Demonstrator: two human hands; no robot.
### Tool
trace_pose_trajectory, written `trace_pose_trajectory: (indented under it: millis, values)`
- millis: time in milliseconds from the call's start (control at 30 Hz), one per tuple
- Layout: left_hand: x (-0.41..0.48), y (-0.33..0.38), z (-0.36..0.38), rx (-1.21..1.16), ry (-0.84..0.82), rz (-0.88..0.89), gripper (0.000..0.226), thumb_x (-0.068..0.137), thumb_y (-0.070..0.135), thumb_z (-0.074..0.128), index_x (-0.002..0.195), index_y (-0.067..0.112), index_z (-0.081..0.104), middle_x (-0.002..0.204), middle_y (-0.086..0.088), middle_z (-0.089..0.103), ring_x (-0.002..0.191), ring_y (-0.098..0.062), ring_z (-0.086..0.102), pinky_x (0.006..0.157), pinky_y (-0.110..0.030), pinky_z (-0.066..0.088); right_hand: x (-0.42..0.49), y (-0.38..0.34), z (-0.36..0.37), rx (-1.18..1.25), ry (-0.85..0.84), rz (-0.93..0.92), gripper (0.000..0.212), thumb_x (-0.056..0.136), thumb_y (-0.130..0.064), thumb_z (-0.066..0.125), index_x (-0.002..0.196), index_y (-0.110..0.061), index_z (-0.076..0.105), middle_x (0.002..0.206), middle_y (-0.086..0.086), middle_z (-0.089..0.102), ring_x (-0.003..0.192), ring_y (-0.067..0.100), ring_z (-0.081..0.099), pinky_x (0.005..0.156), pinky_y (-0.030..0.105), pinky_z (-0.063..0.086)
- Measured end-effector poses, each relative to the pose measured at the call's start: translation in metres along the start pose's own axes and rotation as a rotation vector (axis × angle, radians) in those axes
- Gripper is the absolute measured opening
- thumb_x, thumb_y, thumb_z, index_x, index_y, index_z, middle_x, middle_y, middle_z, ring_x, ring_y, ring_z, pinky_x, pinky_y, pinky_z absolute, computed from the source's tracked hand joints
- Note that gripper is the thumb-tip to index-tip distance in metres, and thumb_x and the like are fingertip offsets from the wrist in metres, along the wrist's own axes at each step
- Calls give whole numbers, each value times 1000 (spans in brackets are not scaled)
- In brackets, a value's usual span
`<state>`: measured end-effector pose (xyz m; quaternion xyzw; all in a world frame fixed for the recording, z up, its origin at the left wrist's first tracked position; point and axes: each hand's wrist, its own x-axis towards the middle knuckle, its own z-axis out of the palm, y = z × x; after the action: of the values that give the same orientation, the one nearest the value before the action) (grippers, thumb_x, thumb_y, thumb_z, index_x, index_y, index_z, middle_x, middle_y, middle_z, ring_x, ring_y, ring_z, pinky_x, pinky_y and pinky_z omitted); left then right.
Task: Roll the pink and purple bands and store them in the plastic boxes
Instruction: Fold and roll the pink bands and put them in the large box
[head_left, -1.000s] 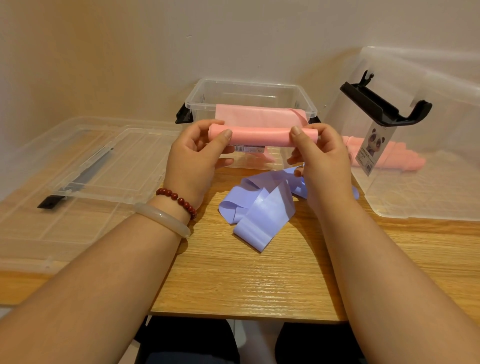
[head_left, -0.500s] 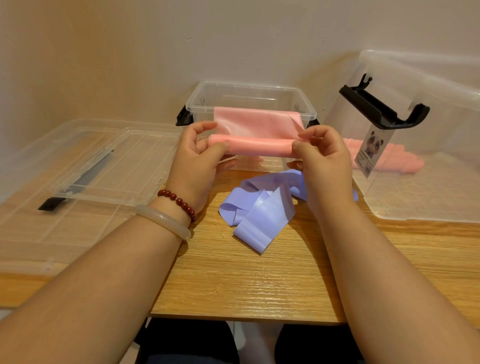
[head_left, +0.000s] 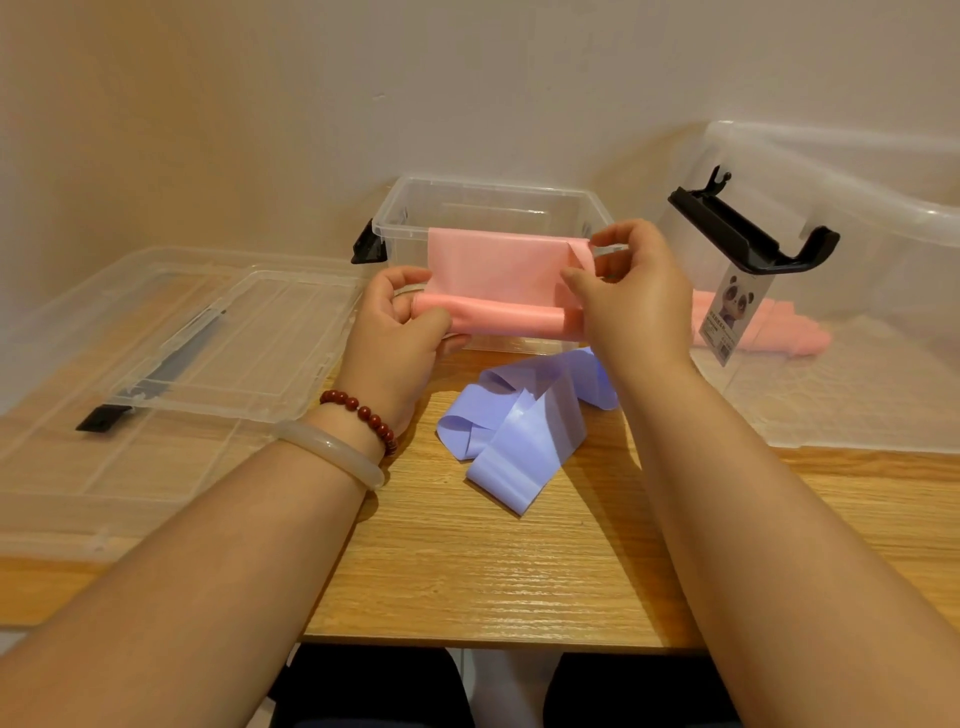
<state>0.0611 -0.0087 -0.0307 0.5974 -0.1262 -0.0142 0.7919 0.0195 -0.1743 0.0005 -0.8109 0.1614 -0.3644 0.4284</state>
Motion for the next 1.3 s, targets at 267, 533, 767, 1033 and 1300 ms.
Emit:
trace_pose_trajectory:
  millis: [267, 533, 767, 1033, 1300]
  values:
    - [-1, -1, -1, 47, -3, 62, 40, 86, -13, 47, 101, 24, 50, 87, 4, 62, 75, -2, 67, 67, -23, 56, 5, -10, 0, -80, 99, -52, 11, 96, -25, 57, 88, -22, 65, 83, -8, 60, 86, 14, 55, 75, 31, 47]
    - [1, -4, -2, 65, 2, 86, 39, 87, -10, 50, 101, 26, 49, 96, 1, 62, 84, -7, 66, 71, -25, 56, 13, -19, 0, -17, 86, 121, 12, 102, -22, 47, 103, -18, 58, 87, -12, 52, 91, 13, 51, 79, 28, 43]
    - [1, -3, -2, 78, -12, 79, 39, 86, -11, 48, 100, 26, 49, 92, 1, 62, 78, -4, 66, 68, -23, 55, 22, -23, -1, -231, 2, 80, 17, 91, -28, 62, 102, -17, 69, 91, -5, 57, 91, 15, 54, 80, 28, 46]
    - [0, -2, 0, 83, -2, 80, 40, 86, -12, 48, 99, 26, 48, 89, -1, 63, 81, -9, 64, 67, -23, 56, 20, -15, -5, -92, 183, 20, 24, 99, -12, 47, 111, -15, 67, 96, -5, 58, 86, 6, 49, 62, 12, 33]
    - [-2, 1, 0, 34, 30, 105, 36, 86, -12, 44, 99, 22, 49, 90, -2, 63, 78, -7, 66, 68, -25, 57, 27, -27, -6, -34, 68, -11, 20, 94, -28, 61, 113, -20, 62, 74, -14, 50, 67, -1, 50, 58, 7, 37]
